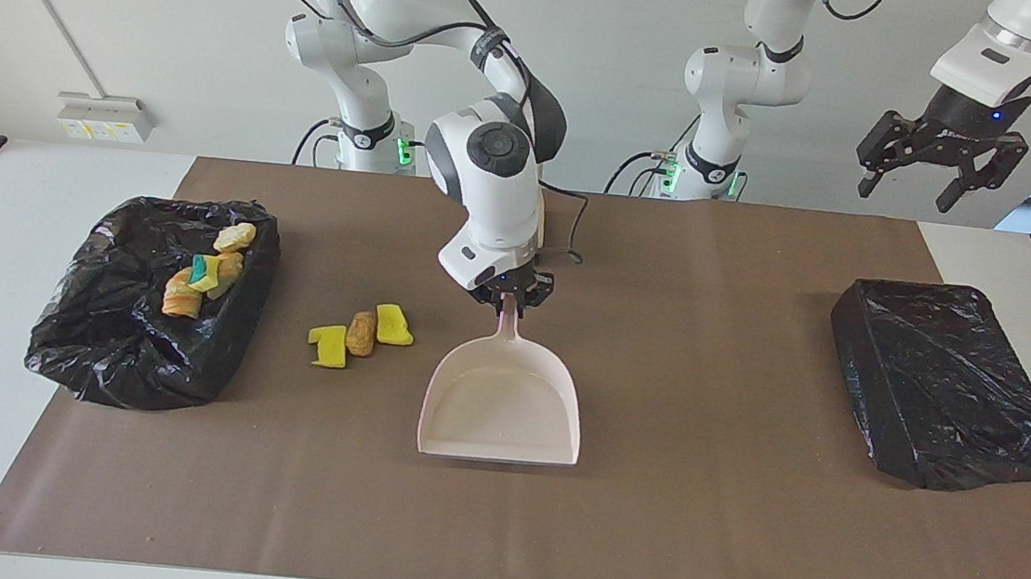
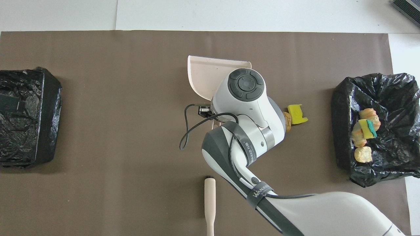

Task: Sweep and dump trash in bin
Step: 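Lower the dustpan onto the mat and open the right gripper, then withdraw the right gripper while the left gripper reaches the dustpan handle, then move the dustpan toward the sponges while the right gripper grasps the brush, then sweep the yellow sponges and potato into the dustpan with the right gripper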

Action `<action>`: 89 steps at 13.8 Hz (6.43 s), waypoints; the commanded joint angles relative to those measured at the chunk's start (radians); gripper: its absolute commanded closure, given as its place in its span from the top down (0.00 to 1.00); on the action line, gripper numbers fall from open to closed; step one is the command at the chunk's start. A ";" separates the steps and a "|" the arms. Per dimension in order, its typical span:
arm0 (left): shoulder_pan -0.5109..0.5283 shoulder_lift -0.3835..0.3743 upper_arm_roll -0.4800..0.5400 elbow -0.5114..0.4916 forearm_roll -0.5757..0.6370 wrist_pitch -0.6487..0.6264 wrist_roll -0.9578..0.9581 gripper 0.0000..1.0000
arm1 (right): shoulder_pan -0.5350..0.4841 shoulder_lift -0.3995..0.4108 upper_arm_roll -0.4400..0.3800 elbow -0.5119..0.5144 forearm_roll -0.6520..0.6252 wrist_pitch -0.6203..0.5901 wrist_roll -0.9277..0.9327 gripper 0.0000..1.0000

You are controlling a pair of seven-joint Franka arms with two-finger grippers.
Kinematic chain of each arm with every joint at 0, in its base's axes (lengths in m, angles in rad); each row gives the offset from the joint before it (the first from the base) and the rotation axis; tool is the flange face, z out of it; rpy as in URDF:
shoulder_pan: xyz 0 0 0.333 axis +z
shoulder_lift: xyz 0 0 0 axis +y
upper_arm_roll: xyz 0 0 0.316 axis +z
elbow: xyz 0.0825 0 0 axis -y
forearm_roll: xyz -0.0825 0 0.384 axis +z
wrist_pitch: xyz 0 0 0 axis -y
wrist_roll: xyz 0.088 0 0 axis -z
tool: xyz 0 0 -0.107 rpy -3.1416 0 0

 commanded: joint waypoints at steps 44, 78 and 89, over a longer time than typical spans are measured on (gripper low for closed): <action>-0.550 0.375 -0.019 -0.268 0.018 0.752 -0.453 1.00 | 0.396 -0.562 0.001 -0.876 0.421 0.078 0.088 0.33; -0.516 0.325 -0.012 -0.354 0.100 0.715 -0.224 0.11 | -0.407 -0.344 0.001 -0.540 -0.328 -0.269 -0.586 0.00; -0.407 0.246 -0.012 -0.462 0.087 0.633 0.730 0.00 | -0.440 -0.407 -0.010 -0.494 -0.140 -0.465 -0.501 0.00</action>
